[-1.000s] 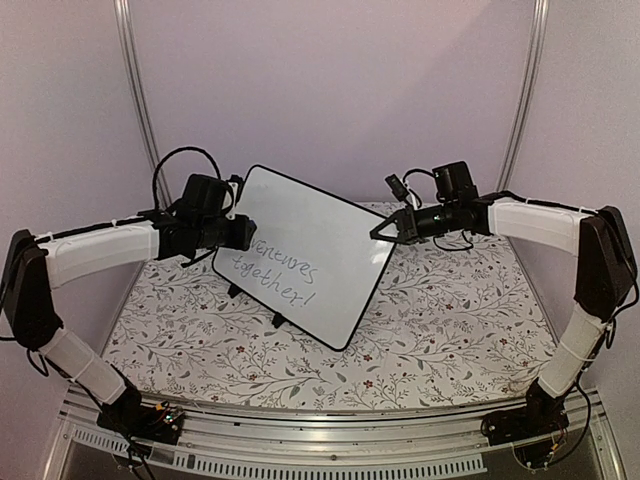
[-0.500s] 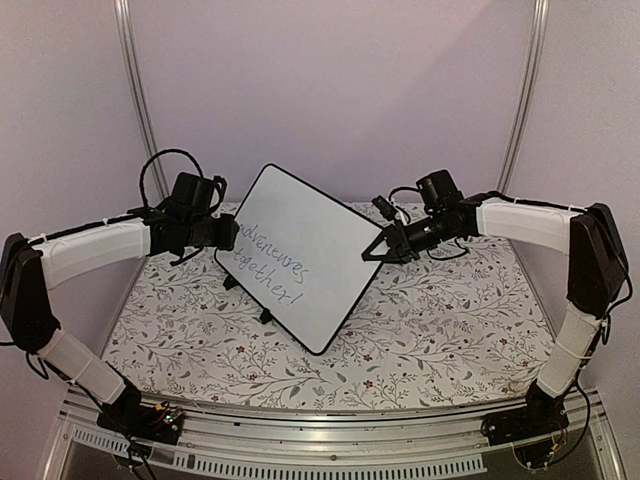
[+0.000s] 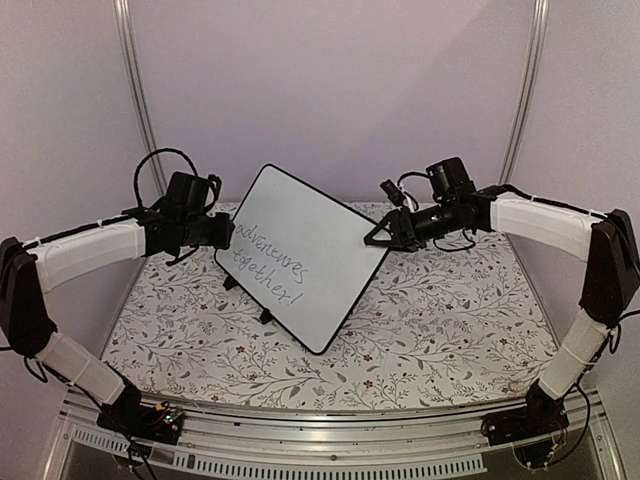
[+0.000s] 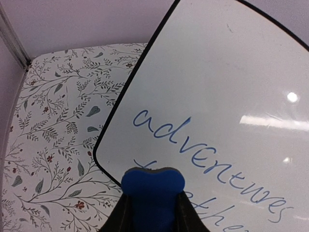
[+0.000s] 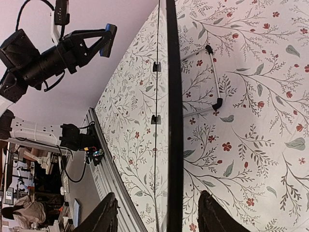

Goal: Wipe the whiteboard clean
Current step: Erase the center of the whiteboard.

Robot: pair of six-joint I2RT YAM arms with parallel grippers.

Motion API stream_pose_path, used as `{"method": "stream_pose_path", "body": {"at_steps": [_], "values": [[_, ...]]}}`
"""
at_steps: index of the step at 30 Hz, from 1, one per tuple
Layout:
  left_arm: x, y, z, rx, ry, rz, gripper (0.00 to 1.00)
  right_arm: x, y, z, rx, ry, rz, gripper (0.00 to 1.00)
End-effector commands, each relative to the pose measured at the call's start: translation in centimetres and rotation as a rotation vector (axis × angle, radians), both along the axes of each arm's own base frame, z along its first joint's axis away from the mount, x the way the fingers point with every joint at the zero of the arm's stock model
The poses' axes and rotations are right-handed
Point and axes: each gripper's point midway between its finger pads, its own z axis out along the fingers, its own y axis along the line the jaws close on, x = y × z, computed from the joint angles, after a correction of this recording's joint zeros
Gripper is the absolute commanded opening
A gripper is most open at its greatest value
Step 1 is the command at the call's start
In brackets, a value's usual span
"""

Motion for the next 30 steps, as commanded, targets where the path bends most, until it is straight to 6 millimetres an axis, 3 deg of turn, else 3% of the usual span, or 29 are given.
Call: {"method": "stream_pose_path", "body": {"at_steps": [1,6,10,24,30], "values": [[-0.2,1.1,1.0,-0.013,-0.024,0.036,0.0,0.1,-0.6,2.6,0.056,-0.091,-0.063,0.59],[-0.4,1.5,1.5,-0.03,-0.036,0.044,0.0,-0.8,-2.3,4.4,0.162,-0.239,-0.162,0.65],[-0.4,1.7,1.5,-0.032,-0.035,0.05,0.0,-1.5,-3.3,4.3,0.209,-0.267,-0.237,0.66],[-0.8,2.0,1.0,-0.038,-0.024,0.064,0.0,-2.1,0.4,1.5,0.251,-0.204,-0.169,0.66],[-1.6,2.1,-0.1,-0.065,0.005,0.07,0.0,-1.6,-0.4,1.1,0.213,-0.21,-0.236,0.66]]}}
